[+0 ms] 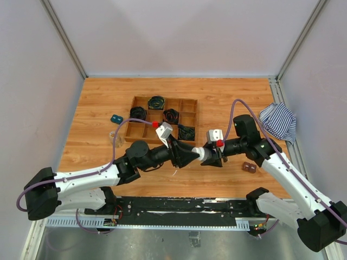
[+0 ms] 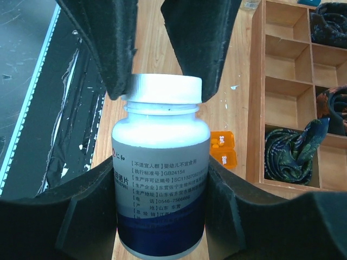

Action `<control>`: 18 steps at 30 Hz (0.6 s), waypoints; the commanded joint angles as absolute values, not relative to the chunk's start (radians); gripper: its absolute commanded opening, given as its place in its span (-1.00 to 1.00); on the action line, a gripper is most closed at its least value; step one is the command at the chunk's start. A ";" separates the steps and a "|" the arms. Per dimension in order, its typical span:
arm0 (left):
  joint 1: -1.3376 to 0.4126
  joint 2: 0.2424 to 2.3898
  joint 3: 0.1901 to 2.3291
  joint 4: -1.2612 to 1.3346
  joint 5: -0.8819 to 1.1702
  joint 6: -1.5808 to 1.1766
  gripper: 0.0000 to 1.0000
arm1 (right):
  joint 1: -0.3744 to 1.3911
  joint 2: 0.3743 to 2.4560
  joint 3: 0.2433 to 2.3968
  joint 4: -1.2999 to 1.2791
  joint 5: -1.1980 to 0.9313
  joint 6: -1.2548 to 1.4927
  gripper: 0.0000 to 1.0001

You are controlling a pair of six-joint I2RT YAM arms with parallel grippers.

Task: Sort the pills into containers
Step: Unscrew the lid of the pill bottle.

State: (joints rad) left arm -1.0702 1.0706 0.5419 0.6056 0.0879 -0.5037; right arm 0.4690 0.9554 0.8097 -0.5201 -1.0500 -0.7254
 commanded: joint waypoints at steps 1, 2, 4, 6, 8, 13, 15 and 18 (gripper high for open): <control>-1.074 1.037 0.542 0.684 0.063 -0.528 0.21 | 0.440 0.956 0.832 -0.528 -1.073 -0.720 -0.99; -1.074 1.032 0.537 0.684 0.064 -0.526 0.31 | 0.439 0.956 0.833 -0.528 -1.073 -0.719 -0.99; -1.076 1.017 0.527 0.682 0.058 -0.518 0.52 | 0.439 0.956 0.833 -0.528 -1.074 -0.720 -0.99; -1.075 1.000 0.516 0.671 0.051 -0.514 0.69 | 0.439 0.957 0.833 -0.528 -1.076 -0.718 -0.99; -1.074 0.979 0.508 0.648 0.042 -0.511 0.82 | 0.439 0.958 0.832 -0.528 -1.077 -0.718 -0.99; -1.075 0.902 0.483 0.576 0.000 -0.408 0.98 | 0.439 0.959 0.833 -0.529 -1.081 -0.719 -0.99; -1.075 0.856 0.466 0.564 0.053 -0.244 0.98 | 0.439 0.959 0.831 -0.529 -1.088 -0.720 -0.99; -1.075 0.790 0.423 0.583 0.211 0.072 0.99 | 0.439 0.957 0.830 -0.531 -1.109 -0.727 -0.99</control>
